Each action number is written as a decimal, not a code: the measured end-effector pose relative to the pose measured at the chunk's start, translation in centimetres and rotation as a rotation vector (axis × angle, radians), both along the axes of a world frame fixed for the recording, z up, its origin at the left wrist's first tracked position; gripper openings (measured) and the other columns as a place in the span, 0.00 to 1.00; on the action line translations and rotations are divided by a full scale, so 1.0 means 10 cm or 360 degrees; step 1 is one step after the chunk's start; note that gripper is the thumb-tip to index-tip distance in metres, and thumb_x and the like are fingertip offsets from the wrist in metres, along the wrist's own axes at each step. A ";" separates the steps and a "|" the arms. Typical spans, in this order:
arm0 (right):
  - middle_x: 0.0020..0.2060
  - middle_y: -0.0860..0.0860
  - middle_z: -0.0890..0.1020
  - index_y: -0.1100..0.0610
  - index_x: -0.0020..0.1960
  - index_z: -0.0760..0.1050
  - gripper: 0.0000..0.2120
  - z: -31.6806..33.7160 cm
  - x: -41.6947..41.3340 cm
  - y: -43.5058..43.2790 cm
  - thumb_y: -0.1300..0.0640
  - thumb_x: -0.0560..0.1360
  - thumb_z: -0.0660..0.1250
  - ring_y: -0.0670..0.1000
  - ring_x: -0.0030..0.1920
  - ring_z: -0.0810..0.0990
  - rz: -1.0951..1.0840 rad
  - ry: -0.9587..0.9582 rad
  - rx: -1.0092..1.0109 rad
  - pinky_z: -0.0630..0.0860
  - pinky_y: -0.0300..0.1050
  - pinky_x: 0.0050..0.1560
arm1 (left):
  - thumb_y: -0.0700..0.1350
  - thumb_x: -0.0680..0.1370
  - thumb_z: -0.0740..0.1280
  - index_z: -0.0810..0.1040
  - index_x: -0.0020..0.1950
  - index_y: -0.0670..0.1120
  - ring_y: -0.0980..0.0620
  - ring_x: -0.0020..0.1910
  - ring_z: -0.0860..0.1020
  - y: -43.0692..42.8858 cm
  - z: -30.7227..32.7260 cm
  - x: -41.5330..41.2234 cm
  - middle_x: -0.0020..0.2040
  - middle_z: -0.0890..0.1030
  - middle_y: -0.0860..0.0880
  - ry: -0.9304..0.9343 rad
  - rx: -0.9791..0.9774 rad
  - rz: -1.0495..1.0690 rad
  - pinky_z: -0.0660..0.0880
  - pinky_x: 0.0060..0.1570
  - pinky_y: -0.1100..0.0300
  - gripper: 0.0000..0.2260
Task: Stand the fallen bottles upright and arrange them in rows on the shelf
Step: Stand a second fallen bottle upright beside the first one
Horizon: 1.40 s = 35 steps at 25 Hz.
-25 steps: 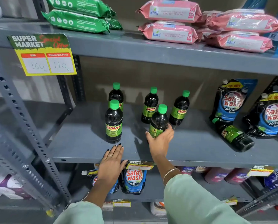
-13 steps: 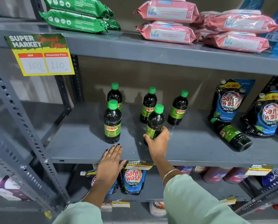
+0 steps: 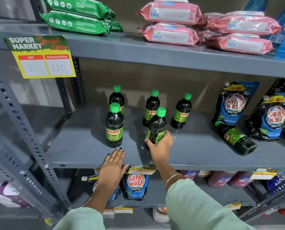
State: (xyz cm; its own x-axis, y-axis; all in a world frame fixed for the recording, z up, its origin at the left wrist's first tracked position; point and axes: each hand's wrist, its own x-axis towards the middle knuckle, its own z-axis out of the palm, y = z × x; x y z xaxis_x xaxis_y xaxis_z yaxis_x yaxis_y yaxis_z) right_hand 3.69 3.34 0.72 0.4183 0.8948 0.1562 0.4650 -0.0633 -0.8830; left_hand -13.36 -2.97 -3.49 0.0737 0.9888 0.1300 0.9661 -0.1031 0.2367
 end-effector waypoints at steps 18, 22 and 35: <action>0.56 0.56 0.74 0.61 0.61 0.66 0.30 0.00 0.00 0.06 0.59 0.65 0.77 0.56 0.60 0.72 -0.0039 0.0115 -0.0004 0.72 0.49 0.56 | 0.59 0.78 0.36 0.76 0.60 0.43 0.48 0.57 0.78 0.01 -0.01 0.00 0.58 0.80 0.46 0.0009 -0.0007 0.0006 0.74 0.52 0.48 0.35; 0.59 0.56 0.72 0.60 0.65 0.64 0.34 -0.03 0.02 0.08 0.60 0.64 0.76 0.55 0.61 0.71 0.0002 0.0153 -0.0014 0.72 0.50 0.58 | 0.59 0.78 0.36 0.76 0.60 0.43 0.48 0.57 0.77 0.01 -0.01 0.00 0.58 0.80 0.46 0.0006 -0.0012 0.0003 0.74 0.52 0.48 0.34; 0.62 0.54 0.75 0.56 0.69 0.61 0.38 -0.03 0.01 0.13 0.60 0.65 0.76 0.57 0.63 0.74 0.0034 0.0172 -0.0057 0.73 0.51 0.60 | 0.58 0.78 0.35 0.77 0.59 0.43 0.49 0.57 0.78 0.01 -0.02 0.00 0.58 0.80 0.47 -0.0001 -0.0001 0.0000 0.75 0.52 0.49 0.35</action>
